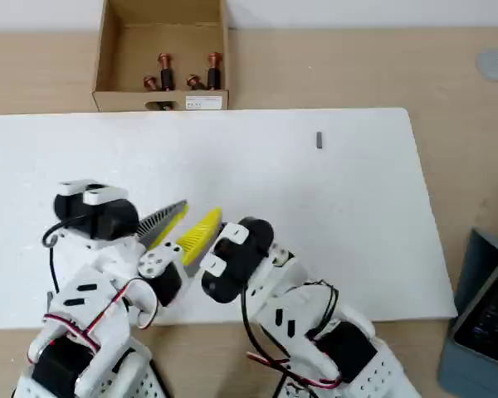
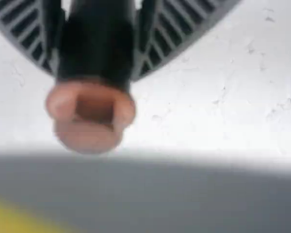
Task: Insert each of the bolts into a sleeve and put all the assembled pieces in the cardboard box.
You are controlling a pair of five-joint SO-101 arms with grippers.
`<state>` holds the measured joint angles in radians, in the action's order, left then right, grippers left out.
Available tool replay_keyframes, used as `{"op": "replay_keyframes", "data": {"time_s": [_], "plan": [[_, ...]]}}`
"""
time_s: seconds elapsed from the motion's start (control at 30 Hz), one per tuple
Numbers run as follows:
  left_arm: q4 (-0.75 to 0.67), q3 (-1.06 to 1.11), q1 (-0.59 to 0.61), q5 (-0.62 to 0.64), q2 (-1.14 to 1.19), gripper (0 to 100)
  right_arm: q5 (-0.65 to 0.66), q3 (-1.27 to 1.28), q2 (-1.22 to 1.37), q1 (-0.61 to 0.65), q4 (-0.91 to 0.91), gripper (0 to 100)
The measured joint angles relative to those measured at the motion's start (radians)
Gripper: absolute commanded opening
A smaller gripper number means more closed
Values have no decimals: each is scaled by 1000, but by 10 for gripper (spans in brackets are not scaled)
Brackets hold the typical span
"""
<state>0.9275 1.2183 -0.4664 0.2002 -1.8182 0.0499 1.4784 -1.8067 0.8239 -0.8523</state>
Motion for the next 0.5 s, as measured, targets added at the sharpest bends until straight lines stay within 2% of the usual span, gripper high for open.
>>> {"op": "replay_keyframes", "data": {"time_s": [0.13, 0.3, 0.5], "plan": [[0, -5, 57, -2, 0, 0, 0, 0, 0, 0, 0, 9], [0, -5, 180, -80, 0, 1, 0, 0, 0, -15, 0, 9], [-2, 49, 400, -238, -2, 2, -9, 0, 0, -126, 0, 9]]}}
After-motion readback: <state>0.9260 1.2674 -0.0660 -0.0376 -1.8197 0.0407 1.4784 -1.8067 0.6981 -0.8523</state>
